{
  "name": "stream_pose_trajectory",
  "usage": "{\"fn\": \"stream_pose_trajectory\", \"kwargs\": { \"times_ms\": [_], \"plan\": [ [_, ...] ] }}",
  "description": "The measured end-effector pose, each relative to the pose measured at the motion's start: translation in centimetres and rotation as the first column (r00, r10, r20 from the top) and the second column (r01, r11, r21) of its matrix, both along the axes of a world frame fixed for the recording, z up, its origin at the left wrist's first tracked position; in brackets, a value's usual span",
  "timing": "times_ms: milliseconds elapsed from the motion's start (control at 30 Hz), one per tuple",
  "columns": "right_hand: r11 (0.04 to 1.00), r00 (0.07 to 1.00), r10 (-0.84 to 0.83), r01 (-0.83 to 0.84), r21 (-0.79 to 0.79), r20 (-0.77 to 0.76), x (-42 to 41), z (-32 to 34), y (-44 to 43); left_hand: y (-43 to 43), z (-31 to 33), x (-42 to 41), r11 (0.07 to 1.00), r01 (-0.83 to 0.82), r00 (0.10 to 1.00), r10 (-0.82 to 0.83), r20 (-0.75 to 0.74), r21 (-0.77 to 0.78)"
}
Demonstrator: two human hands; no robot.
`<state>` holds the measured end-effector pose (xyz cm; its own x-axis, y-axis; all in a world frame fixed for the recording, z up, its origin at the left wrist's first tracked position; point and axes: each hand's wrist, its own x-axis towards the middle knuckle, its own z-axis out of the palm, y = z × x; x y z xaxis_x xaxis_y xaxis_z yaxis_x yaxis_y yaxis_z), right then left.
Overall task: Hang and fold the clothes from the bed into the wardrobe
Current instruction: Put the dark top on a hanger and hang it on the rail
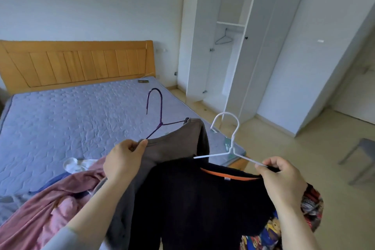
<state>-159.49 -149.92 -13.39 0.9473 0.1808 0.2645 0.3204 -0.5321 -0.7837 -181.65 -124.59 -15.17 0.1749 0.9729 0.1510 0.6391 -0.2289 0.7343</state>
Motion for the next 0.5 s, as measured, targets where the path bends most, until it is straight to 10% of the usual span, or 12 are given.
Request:
{"fn": "stream_pose_trajectory", "kwargs": {
  "times_ms": [500],
  "plan": [
    [0.926, 0.905, -0.372, 0.35, -0.138, -0.204, 3.2, -3.9, -10.1, -5.4, -1.8, 13.0, 0.914, 0.397, 0.918, -0.394, 0.051, -0.079]
  ]
}}
